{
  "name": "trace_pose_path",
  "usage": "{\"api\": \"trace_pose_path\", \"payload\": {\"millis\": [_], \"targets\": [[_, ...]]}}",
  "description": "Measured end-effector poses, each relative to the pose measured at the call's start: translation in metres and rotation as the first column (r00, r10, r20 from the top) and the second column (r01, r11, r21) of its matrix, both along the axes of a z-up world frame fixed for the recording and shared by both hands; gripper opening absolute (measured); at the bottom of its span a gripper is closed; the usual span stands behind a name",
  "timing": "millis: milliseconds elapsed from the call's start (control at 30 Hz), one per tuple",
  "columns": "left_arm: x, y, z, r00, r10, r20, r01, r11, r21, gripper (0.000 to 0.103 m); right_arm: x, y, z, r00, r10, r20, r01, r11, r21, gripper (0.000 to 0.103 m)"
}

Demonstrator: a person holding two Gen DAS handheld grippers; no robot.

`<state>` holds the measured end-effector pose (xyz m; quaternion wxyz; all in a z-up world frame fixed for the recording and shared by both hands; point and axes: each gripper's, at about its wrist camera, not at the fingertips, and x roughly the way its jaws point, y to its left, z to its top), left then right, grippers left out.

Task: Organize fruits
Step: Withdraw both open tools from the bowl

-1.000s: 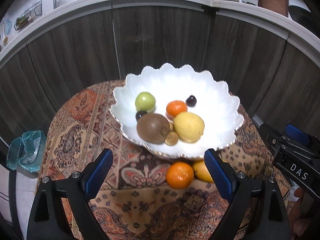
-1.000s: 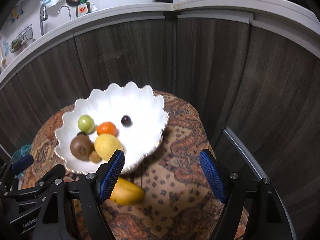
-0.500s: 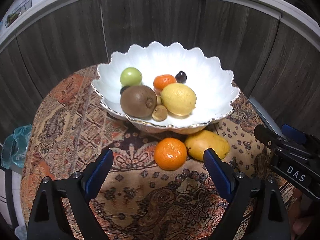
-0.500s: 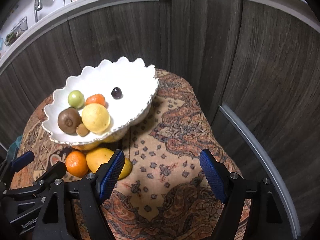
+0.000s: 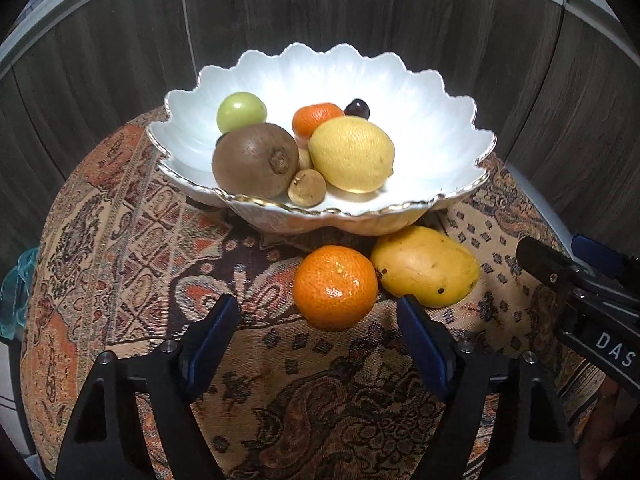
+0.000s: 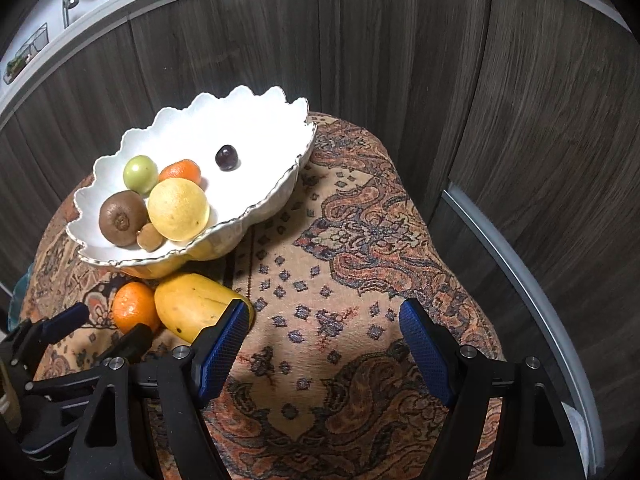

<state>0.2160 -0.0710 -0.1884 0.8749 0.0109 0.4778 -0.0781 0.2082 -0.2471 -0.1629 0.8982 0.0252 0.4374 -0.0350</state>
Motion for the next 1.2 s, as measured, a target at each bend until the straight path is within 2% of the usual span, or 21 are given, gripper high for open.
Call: {"api": "trace_pose_path", "payload": {"millis": [133, 867, 967, 1000, 1033, 1200], "targets": [[0.004, -0.003, -0.007, 1.000, -0.010, -0.015, 0.010, 1.000, 0.009, 0.070, 0.001, 0.000, -0.004, 1.000, -0.001, -0.007, 0.001, 1.000, -0.002, 0.078], [0.022, -0.005, -0.021, 1.000, -0.025, -0.002, 0.025, 1.000, 0.000, 0.065, 0.009, 0.009, -0.014, 1.000, 0.010, -0.020, -0.010, 1.000, -0.014, 0.078], [0.021, -0.006, -0.020, 0.999, -0.043, 0.005, 0.043, 0.999, -0.004, 0.056, 0.008, 0.009, -0.014, 1.000, 0.010, -0.019, -0.010, 1.000, -0.012, 0.078], [0.020, -0.007, -0.019, 0.999, -0.050, 0.008, 0.050, 0.999, -0.009, 0.048, 0.008, 0.009, -0.013, 1.000, 0.011, -0.018, -0.011, 1.000, -0.011, 0.078], [0.019, -0.007, -0.018, 0.999, -0.053, 0.011, 0.053, 0.998, -0.013, 0.045, 0.008, 0.008, -0.013, 1.000, 0.011, -0.017, -0.011, 1.000, -0.010, 0.078], [0.017, -0.004, -0.017, 0.999, -0.051, 0.008, 0.052, 0.998, -0.019, 0.044, 0.007, 0.007, -0.012, 1.000, 0.006, -0.014, -0.007, 1.000, -0.012, 0.078]]}}
